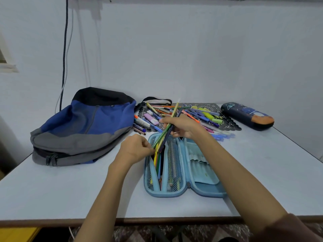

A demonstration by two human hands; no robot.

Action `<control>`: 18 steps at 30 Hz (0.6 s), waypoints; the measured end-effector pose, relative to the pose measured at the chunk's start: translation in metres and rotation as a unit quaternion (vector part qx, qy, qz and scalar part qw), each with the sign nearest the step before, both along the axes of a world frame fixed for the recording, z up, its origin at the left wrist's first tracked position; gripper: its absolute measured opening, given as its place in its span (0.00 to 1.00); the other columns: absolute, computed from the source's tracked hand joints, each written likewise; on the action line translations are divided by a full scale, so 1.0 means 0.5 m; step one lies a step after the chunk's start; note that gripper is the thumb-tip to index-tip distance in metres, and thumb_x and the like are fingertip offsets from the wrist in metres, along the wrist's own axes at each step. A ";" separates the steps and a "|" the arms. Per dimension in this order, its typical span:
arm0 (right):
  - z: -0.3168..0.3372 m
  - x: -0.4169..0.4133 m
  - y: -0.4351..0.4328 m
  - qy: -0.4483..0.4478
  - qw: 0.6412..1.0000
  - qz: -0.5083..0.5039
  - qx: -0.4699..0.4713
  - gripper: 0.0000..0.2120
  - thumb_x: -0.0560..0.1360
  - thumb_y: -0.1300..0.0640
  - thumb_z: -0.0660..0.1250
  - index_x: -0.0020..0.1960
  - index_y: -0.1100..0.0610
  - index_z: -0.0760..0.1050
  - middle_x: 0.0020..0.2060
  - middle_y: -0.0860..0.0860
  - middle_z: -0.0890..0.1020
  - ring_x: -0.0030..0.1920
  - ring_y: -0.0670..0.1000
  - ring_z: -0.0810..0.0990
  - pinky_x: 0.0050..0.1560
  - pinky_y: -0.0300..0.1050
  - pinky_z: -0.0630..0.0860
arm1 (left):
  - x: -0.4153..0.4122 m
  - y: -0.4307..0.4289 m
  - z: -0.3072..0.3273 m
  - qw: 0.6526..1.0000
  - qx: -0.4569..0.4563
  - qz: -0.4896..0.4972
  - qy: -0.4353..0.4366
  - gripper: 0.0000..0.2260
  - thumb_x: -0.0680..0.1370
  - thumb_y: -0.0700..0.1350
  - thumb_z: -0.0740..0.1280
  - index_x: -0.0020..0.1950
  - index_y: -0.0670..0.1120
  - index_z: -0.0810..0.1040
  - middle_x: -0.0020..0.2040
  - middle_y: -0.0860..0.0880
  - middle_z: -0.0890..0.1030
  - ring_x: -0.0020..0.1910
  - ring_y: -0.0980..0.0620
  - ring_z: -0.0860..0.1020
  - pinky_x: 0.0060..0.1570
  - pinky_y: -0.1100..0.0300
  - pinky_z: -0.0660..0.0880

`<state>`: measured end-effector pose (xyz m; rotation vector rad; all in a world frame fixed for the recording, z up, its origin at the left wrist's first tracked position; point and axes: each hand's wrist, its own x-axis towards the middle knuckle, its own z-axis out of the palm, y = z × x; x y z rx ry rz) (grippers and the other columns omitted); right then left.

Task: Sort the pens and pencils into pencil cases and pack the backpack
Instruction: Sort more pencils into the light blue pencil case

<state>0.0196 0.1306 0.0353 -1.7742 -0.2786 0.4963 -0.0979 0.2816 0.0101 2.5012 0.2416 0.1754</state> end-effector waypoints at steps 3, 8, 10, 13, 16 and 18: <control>-0.010 0.011 -0.004 0.035 0.999 0.005 -0.014 0.10 0.74 0.54 0.71 0.47 0.61 0.78 0.31 0.51 0.77 0.21 0.45 0.69 0.20 0.36 0.64 | 0.004 0.006 0.001 1.000 -0.023 -0.004 0.005 0.03 0.71 0.43 0.73 0.37 0.46 0.83 0.36 0.47 0.84 0.38 0.50 0.83 0.47 0.52 0.81; -0.017 0.013 -0.001 0.043 0.998 0.005 -0.040 0.17 0.72 0.51 0.74 0.53 0.63 0.80 0.33 0.51 0.79 0.22 0.45 0.71 0.19 0.35 0.66 | 0.011 0.017 -0.008 0.998 -0.062 -0.005 0.006 0.03 0.70 0.41 0.73 0.36 0.45 0.83 0.35 0.48 0.85 0.35 0.50 0.84 0.46 0.49 0.82; -0.015 0.006 0.005 0.052 0.996 0.032 -0.061 0.15 0.70 0.50 0.75 0.46 0.61 0.79 0.33 0.51 0.80 0.23 0.46 0.72 0.20 0.35 0.67 | 0.010 0.013 -0.010 0.998 -0.061 0.001 -0.006 0.04 0.69 0.41 0.73 0.35 0.47 0.83 0.35 0.48 0.85 0.36 0.50 0.84 0.46 0.50 0.82; -0.020 -0.009 0.020 0.053 0.994 0.061 -0.070 0.14 0.69 0.50 0.76 0.45 0.60 0.78 0.37 0.54 0.81 0.24 0.47 0.74 0.22 0.35 0.71 | 0.010 0.007 -0.012 0.999 -0.046 0.012 -0.020 0.04 0.69 0.42 0.73 0.34 0.49 0.82 0.37 0.48 0.85 0.39 0.49 0.83 0.47 0.50 0.81; -0.025 -0.030 0.032 0.057 0.991 0.093 -0.079 0.14 0.70 0.51 0.75 0.45 0.60 0.77 0.37 0.54 0.81 0.25 0.47 0.75 0.23 0.35 0.72 | 0.010 0.004 -0.010 0.999 -0.029 0.018 -0.018 0.02 0.69 0.44 0.72 0.37 0.47 0.83 0.38 0.48 0.85 0.41 0.48 0.83 0.49 0.50 0.80; -0.024 -0.040 0.032 0.062 0.988 0.117 -0.079 0.15 0.72 0.49 0.74 0.46 0.60 0.77 0.37 0.54 0.80 0.26 0.48 0.75 0.25 0.35 0.74 | 0.009 0.002 -0.008 0.999 -0.023 0.019 -0.010 0.03 0.69 0.45 0.72 0.39 0.46 0.83 0.38 0.47 0.85 0.41 0.48 0.83 0.49 0.51 0.80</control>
